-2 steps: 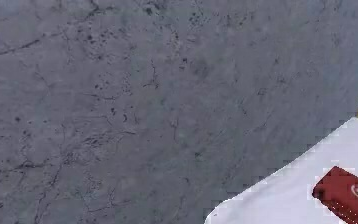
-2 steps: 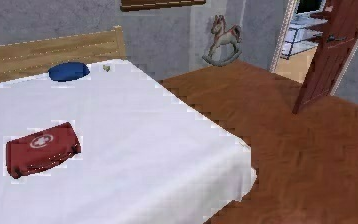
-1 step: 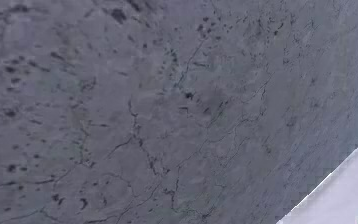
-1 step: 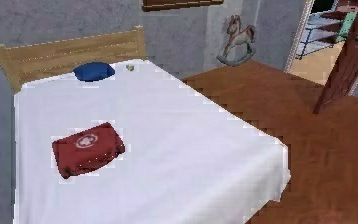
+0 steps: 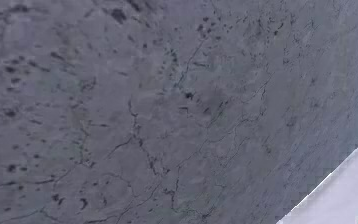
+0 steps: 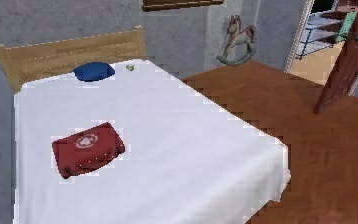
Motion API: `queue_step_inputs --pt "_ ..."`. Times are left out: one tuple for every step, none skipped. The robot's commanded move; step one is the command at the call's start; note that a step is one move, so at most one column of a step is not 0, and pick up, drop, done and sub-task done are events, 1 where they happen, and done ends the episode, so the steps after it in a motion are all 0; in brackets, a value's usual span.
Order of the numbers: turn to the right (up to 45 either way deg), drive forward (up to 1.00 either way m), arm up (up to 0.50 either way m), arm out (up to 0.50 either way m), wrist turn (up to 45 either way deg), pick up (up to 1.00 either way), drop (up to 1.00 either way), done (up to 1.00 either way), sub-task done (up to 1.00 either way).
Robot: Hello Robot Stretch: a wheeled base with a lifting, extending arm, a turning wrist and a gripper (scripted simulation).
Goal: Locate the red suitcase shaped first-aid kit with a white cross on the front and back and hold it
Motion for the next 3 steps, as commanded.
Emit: queue_step_inputs --pt "45.0 0.00 0.00 0.00 0.0 0.00 0.00 0.00 0.00" --pt "45.0 0.00 0.00 0.00 0.0 0.00 0.00 0.00 0.00" --pt "36.0 0.00 0.00 0.00 0.0 0.00 0.00 0.00 0.00"
